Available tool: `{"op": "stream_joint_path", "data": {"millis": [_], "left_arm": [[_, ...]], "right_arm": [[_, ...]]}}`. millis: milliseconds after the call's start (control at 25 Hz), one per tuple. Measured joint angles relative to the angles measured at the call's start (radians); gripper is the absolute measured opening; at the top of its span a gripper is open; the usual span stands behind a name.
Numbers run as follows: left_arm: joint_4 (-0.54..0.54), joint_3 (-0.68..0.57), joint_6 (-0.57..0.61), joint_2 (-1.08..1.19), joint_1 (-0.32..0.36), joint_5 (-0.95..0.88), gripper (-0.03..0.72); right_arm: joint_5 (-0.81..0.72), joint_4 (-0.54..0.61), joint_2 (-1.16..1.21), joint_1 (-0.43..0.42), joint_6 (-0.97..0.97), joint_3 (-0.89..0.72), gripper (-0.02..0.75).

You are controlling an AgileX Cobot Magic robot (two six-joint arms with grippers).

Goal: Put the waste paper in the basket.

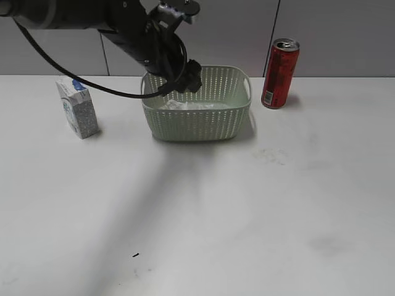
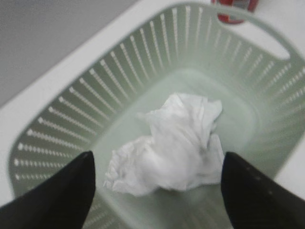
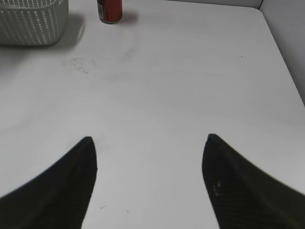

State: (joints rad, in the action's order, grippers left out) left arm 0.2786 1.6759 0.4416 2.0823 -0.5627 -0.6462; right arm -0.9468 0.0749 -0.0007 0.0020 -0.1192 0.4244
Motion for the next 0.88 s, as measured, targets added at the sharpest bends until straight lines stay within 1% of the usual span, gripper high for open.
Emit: {"op": "stream_joint_path", "data": {"millis": [120,240,320,360,480,560,640,760,880], "left_arm": [[-0.001,0.000,-0.045,-0.061,0.000,-0.162,0.545],[-0.005,0.005,-0.080,-0.143,0.013,-0.293,0.526],[-0.014,0.007,-0.113,-0.194,0.037,-0.358,0.522],[-0.030,0.007,-0.136,-0.221,0.056,-0.385,0.521],[-0.123,0.007,-0.207,-0.279,0.133,-0.469,0.521],[-0.184,0.007,-0.233,-0.306,0.197,-0.535,0.519],[-0.208,-0.003,-0.252,-0.334,0.257,-0.555,0.519],[-0.213,-0.066,-0.265,-0.409,0.339,-0.560,0.519],[-0.215,-0.190,-0.267,-0.517,0.428,-0.564,0.519]], "right_arm": [[0.000,0.000,0.000,0.000,0.000,0.000,0.526],[0.000,0.000,0.000,0.000,0.000,0.000,0.526],[0.000,0.000,0.000,0.000,0.000,0.000,0.526],[0.000,0.000,0.000,0.000,0.000,0.000,0.526],[0.000,0.000,0.001,0.000,0.000,0.000,0.526],[0.000,0.000,0.001,0.000,0.000,0.000,0.526],[0.000,0.001,0.001,0.000,0.000,0.000,0.526],[0.000,0.001,0.001,0.000,0.000,0.000,0.526],[0.000,0.001,0.001,0.000,-0.001,0.000,0.526]]}}
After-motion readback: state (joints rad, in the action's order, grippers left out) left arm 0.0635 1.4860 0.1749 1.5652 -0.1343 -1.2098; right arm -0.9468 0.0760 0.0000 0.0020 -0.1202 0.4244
